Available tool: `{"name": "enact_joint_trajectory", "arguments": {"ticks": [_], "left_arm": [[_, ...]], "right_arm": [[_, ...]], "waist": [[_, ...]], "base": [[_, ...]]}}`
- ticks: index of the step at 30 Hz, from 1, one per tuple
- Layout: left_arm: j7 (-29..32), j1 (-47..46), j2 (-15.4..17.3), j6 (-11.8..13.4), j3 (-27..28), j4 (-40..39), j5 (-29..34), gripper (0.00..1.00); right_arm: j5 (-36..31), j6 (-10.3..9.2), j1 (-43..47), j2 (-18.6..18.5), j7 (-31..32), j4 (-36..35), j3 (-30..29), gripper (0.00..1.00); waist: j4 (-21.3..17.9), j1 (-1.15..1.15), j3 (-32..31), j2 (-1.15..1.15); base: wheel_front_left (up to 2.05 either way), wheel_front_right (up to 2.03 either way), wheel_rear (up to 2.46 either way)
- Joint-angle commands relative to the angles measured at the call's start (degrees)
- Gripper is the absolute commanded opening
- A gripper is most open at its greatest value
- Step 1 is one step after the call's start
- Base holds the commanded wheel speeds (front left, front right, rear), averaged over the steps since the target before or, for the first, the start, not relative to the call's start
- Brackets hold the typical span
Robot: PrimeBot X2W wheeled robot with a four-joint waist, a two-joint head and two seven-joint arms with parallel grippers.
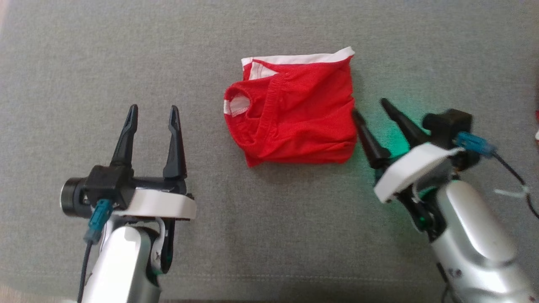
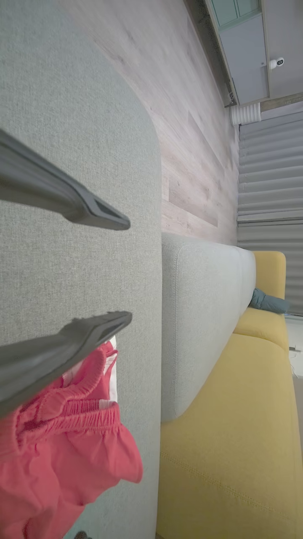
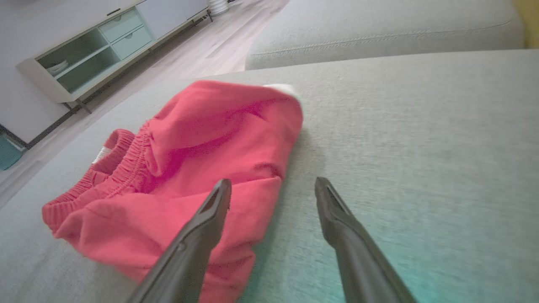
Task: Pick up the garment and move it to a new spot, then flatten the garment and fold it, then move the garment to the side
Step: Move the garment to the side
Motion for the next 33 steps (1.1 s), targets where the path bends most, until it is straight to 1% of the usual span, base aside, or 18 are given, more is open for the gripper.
{"name": "enact_joint_trajectory", "arguments": {"ticks": [1, 5, 9, 10, 11, 12, 17, 25, 29, 33], "left_arm": [[-0.32, -1.77, 0.29, -0.34, 2.08, -2.02, 0.55, 1.00], [-0.33, -2.23, -0.16, -0.55, 2.19, -1.95, 0.89, 1.00], [-0.33, -2.38, -0.54, -0.80, 2.26, -1.87, 1.22, 1.00], [-0.33, -2.35, -0.61, -0.85, 2.33, -1.86, 1.28, 1.00], [-0.33, -2.31, -0.68, -0.89, 2.39, -1.86, 1.36, 1.00], [-0.33, -2.25, -0.80, -1.00, 2.51, -1.89, 1.50, 1.00], [-0.33, -2.07, -1.05, -1.31, 2.80, -1.85, 1.79, 1.00], [-0.33, -1.26, -1.32, -1.59, 3.48, -1.74, 2.26, 1.00], [-0.33, -0.61, -1.18, -1.79, 3.87, -1.81, 2.56, 1.00], [-0.33, -0.17, -0.83, -1.96, 4.27, -1.95, 2.92, 1.00]], "right_arm": [[0.61, -0.05, -1.38, 0.58, 0.05, -1.09, 1.52, 1.00], [3.04, -0.05, -4.84, 1.92, 1.08, 4.07, 4.66, 1.00], [5.25, -0.05, -6.62, 2.82, 4.47, 9.31, 6.10, 1.00], [5.74, -0.05, -6.90, 2.87, 5.54, 10.29, 6.54, 0.87], [6.03, -0.05, -7.17, 2.79, 6.29, 11.05, 6.91, 0.62], [6.74, -0.05, -7.54, 2.73, 7.42, 11.97, 7.63, 0.00], [7.98, -0.05, -8.18, 2.12, 8.39, 12.06, 9.39, 0.00], [7.82, -0.05, -7.77, -0.11, 6.68, 8.94, 10.86, 0.00], [6.87, -0.05, -5.73, -2.77, 6.96, 5.82, 11.62, 0.00], [5.88, -0.05, -2.64, -6.28, 8.42, 2.53, 11.65, 0.00]], "waist": [[0.49, 0.00, 0.53, 0.00], [0.70, 0.00, 0.94, 0.00], [0.79, 0.00, 0.82, 0.00], [0.76, 0.00, 0.76, 0.00], [0.73, 0.00, 0.72, 0.00], [0.64, 0.00, 0.64, 0.00], [0.33, 0.00, 0.40, 0.00], [-1.13, 0.00, -1.02, 0.00], [-3.21, 0.00, -1.80, 0.00], [-6.32, 0.00, -2.40, 0.00]], "base": [[0.00, 0.00, 0.00], [0.00, 0.00, 0.00], [0.00, 0.00, 0.00], [0.00, 0.00, 0.00], [0.00, 0.00, 0.00], [0.00, 0.00, 0.00], [0.00, 0.00, 0.00], [0.00, 0.00, 0.00], [0.00, 0.00, 0.00], [0.00, 0.00, 0.00]]}}
